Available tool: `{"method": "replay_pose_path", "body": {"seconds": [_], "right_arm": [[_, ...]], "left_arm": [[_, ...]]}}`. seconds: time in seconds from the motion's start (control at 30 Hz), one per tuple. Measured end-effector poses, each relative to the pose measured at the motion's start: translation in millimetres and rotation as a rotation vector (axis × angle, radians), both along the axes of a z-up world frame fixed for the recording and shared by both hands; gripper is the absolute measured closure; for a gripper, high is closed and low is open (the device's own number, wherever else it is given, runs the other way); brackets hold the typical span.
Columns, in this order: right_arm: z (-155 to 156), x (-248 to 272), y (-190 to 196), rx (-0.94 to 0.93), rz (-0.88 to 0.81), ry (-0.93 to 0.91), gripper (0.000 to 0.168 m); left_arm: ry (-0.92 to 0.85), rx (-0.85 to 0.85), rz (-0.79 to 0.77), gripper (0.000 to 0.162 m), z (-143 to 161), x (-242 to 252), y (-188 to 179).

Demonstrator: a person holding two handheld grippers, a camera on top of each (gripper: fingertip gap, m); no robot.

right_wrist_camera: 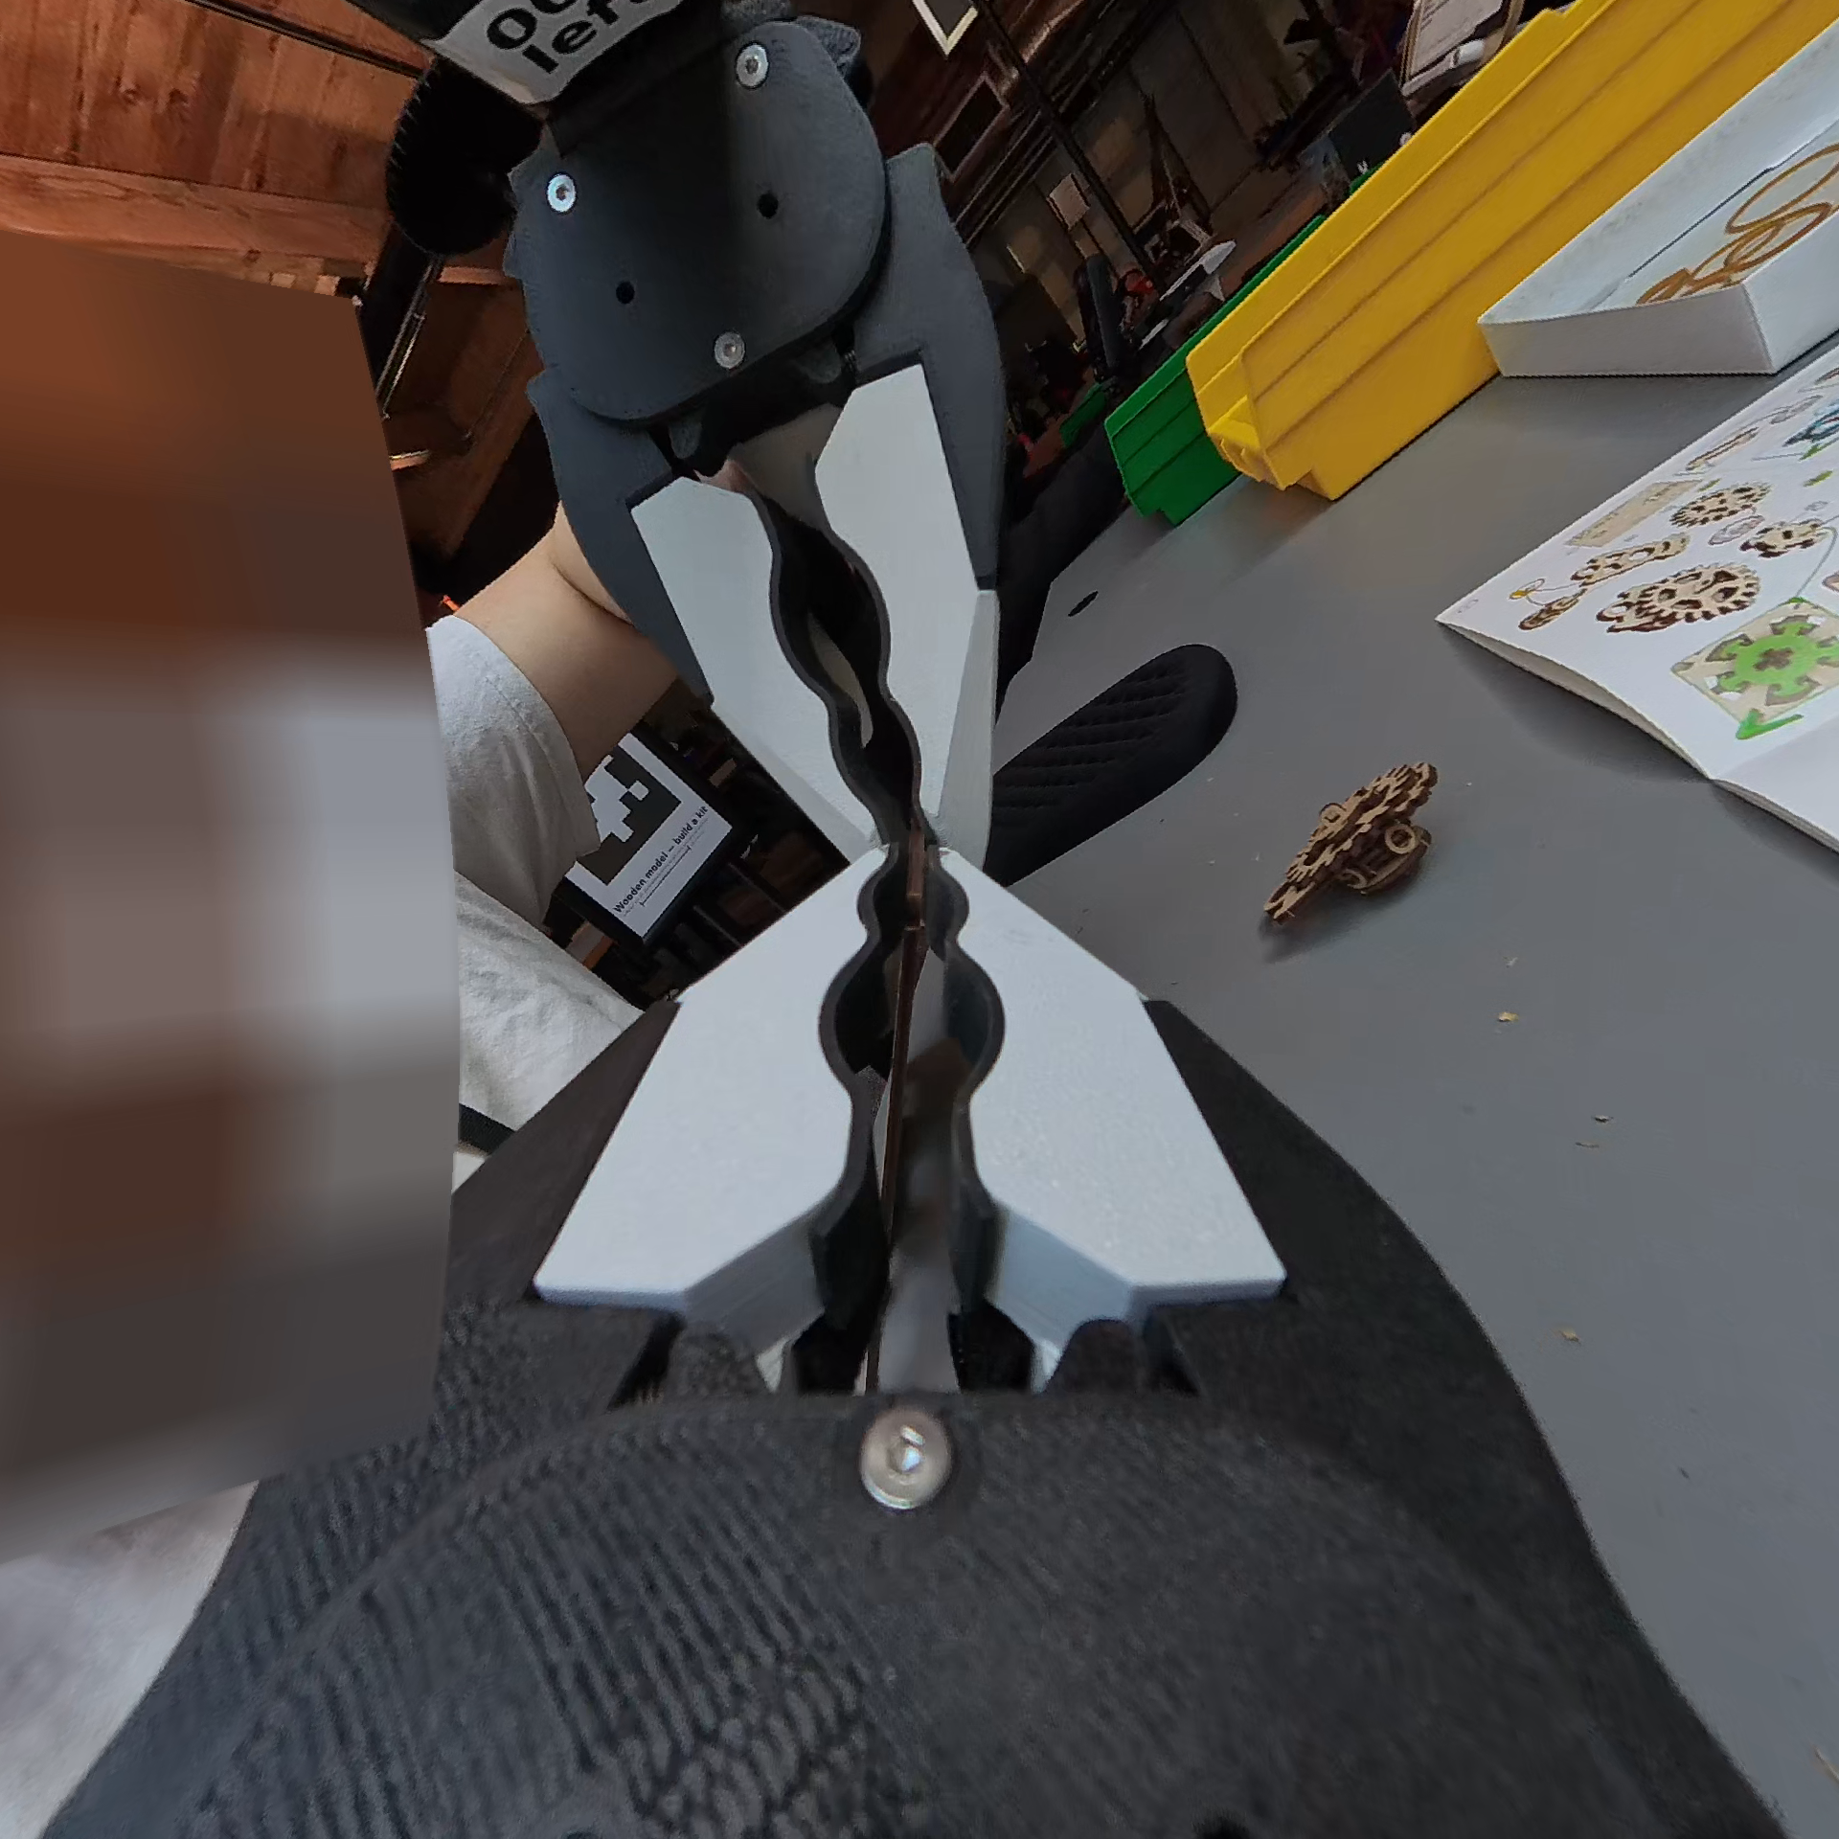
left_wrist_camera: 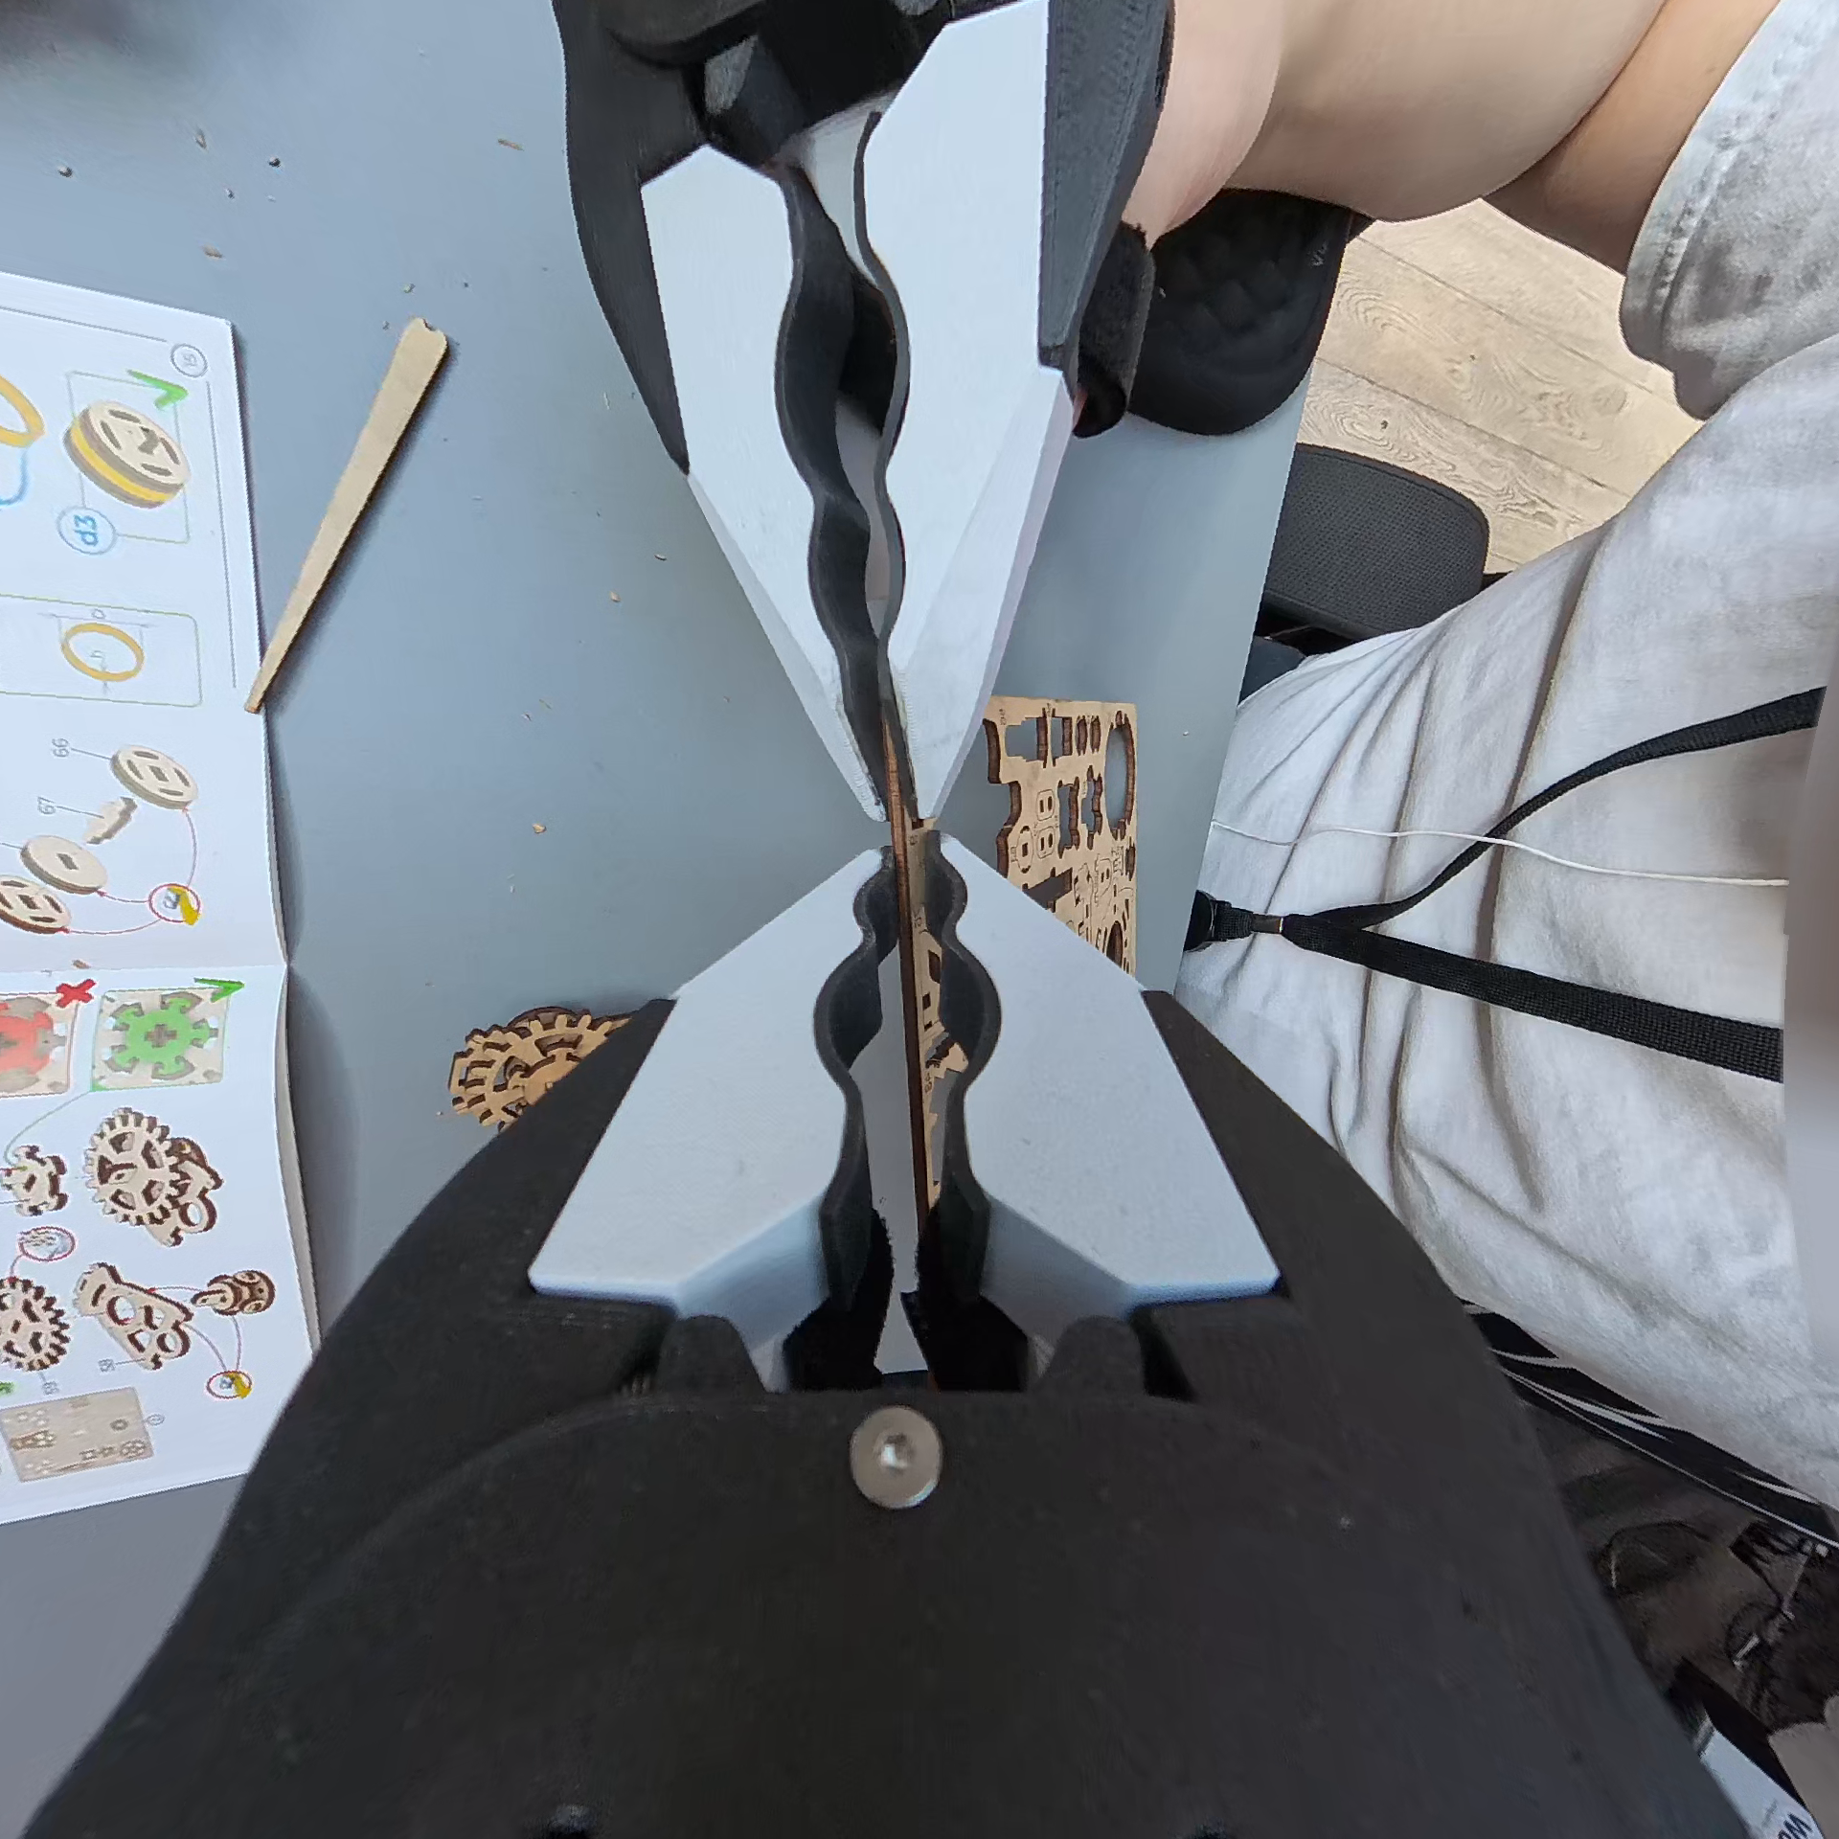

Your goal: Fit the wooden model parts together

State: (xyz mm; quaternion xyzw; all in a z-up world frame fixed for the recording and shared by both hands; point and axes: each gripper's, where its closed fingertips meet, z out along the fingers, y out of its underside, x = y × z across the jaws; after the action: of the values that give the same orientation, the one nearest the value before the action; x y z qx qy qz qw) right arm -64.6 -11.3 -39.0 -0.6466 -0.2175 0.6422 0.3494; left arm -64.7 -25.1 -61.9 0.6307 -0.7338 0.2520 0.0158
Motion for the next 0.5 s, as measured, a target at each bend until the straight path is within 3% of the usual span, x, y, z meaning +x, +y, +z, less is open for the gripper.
{"method": "replay_pose_path", "body": {"seconds": [0.5], "right_arm": [[-4.8,-2.0,-3.0,-0.022,0.046,-0.005,0.166]], "left_arm": [[0.038,0.004,-0.036,0.159,-3.9,-3.8,-1.0]]}}
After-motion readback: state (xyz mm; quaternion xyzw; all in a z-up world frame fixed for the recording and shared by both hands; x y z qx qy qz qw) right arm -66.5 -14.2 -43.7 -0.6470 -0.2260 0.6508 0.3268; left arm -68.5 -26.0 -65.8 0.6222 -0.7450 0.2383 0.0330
